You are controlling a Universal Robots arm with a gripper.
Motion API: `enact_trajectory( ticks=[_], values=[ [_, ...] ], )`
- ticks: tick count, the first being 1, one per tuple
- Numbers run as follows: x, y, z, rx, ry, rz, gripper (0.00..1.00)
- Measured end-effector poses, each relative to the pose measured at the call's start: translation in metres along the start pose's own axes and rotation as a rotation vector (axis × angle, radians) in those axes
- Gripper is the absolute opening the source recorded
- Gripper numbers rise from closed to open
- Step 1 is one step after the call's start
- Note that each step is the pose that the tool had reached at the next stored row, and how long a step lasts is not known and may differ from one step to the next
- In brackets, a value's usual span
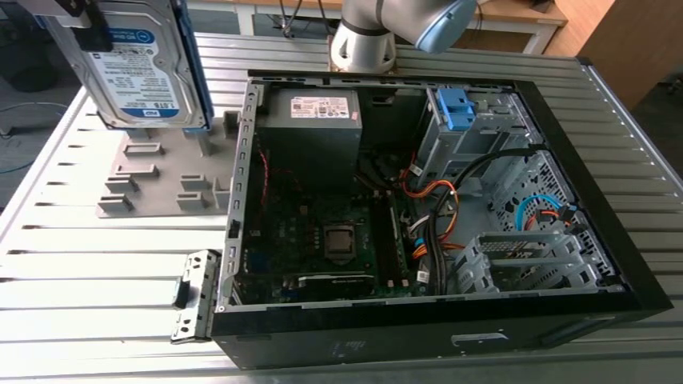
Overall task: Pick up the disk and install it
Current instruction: 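Pick up the disk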
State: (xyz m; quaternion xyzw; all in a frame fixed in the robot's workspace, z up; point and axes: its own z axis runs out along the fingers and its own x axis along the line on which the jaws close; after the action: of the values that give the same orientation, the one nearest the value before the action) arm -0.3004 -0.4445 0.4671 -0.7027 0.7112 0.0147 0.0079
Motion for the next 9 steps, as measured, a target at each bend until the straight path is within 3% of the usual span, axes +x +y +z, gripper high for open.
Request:
enact_trajectory(
  ticks=[9],
  values=[
    [0.0000,-0.0035,0.0000,0.0000,-0.0001,0.000,0.36]
  ],
)
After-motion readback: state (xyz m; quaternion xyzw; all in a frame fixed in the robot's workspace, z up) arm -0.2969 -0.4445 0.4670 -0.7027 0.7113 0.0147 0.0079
